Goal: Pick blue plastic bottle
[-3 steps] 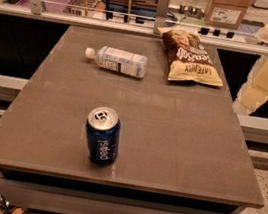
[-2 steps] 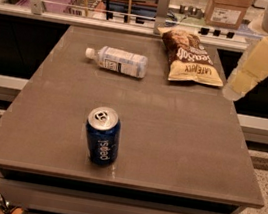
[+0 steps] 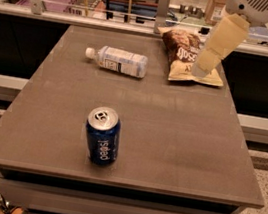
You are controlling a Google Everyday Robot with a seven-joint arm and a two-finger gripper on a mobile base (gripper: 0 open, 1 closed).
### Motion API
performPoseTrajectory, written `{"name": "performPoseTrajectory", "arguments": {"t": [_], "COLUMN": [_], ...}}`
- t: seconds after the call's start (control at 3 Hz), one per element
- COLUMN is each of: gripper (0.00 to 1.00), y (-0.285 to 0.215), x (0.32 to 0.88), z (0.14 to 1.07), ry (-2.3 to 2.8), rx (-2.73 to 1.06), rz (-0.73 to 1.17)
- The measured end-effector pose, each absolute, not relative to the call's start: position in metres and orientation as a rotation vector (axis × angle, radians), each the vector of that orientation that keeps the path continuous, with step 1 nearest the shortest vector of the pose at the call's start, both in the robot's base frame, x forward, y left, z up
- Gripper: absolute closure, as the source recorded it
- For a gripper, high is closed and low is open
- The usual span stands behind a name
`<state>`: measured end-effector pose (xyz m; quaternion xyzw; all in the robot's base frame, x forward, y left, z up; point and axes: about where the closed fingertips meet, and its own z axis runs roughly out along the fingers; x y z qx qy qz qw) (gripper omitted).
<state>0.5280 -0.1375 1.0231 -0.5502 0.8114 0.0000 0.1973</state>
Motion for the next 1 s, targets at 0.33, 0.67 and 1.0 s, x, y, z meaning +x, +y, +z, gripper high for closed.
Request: {"name": "performPoseTrajectory", "arguments": {"t": [0.33,0.67,1.0], "gripper": [0.00,0.00,0.00], "y": [-0.118,-0.100,-0.053], "x": [0.555,0.583,0.634], "z": [1.019,1.015,1.003], "ry": [2.295,2.316,2.301], "rx": [-1.528,-1.514,-1.535], "rz": [0.000,-0.021,-0.095]}}
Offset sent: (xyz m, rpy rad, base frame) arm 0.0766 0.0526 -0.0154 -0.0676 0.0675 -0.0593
